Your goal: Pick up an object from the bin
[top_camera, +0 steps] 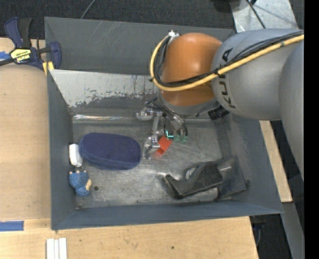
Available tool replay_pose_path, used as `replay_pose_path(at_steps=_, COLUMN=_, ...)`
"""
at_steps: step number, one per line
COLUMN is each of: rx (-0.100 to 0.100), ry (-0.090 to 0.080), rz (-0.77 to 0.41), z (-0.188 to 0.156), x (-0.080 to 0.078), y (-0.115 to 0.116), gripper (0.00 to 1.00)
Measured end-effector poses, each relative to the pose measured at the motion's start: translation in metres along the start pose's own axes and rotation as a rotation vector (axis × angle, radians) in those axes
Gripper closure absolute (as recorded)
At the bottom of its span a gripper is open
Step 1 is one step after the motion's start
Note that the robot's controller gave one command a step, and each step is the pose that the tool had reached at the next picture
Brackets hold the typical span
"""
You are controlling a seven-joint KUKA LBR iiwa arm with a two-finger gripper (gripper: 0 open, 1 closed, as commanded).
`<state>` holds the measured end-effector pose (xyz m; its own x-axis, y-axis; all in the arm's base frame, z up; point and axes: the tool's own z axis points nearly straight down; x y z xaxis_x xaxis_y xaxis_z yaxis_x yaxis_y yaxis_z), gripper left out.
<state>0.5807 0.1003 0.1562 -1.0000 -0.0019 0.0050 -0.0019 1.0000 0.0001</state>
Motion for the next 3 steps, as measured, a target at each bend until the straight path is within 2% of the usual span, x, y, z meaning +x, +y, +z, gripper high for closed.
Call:
replay_pose_path(at_steps=1, rx=0.001, ry=-0.015, rz=-0.08, z=0.069, x=-0.017, y=0.04, gripper=0.0)
replay_pose_path(at_steps=2, rx=0.0, ry=-0.013, rz=-0.278, z=0.054, x=-0.014, y=0.042, gripper=0.0)
replay_pose_path(at_steps=3, rx=0.001, ry=-0.007, rz=-0.089, z=0.055, x=-0.01, y=0.037, gripper=0.0)
